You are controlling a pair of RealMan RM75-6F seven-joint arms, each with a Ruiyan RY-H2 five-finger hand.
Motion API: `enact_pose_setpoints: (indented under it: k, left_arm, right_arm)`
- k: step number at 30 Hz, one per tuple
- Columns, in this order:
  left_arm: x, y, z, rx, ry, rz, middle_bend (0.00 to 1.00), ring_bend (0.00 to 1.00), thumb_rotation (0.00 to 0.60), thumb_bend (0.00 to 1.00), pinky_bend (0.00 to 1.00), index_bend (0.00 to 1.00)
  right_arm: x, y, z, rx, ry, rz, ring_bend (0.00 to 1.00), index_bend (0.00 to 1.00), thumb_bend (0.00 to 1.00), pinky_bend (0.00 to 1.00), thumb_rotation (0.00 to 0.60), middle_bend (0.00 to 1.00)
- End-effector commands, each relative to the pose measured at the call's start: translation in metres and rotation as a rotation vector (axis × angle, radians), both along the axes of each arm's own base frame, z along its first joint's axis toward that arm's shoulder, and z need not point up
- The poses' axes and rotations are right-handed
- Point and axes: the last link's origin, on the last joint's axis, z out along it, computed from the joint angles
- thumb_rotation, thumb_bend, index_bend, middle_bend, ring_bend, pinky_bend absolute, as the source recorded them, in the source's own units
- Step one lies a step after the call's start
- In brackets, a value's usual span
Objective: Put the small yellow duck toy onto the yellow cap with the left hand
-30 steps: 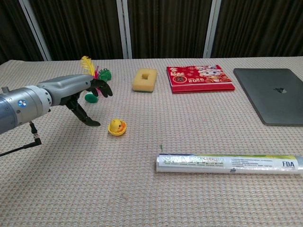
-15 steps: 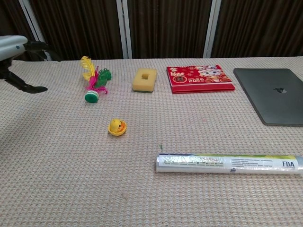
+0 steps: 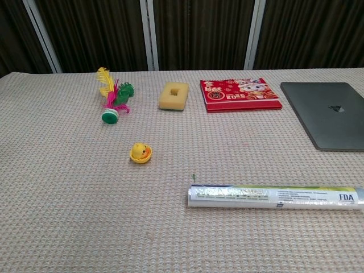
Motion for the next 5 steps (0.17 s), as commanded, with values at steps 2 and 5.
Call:
enact_pose_setpoints:
  k: [2,5]
  left_arm:
    - [-0.007,-0.0039,0.0025,-0.003,-0.053,0.069,0.0,0.03,0.6,0.23,0.03,0.18]
    - [-0.0064,-0.0027,0.0008,-0.013,-0.049,0.068,0.0,0.03,0.6,0.23,0.03,0.18]
  right_arm:
    - [0.0003,-0.0016,-0.0012,0.004,-0.001,-0.005,0.0,0.45,0.03,0.0,0.6,0.17]
    - [0.0001,-0.0019,-0.0009,0.003,-0.005,-0.01,0.0,0.45,0.03,0.0,0.6,0.17]
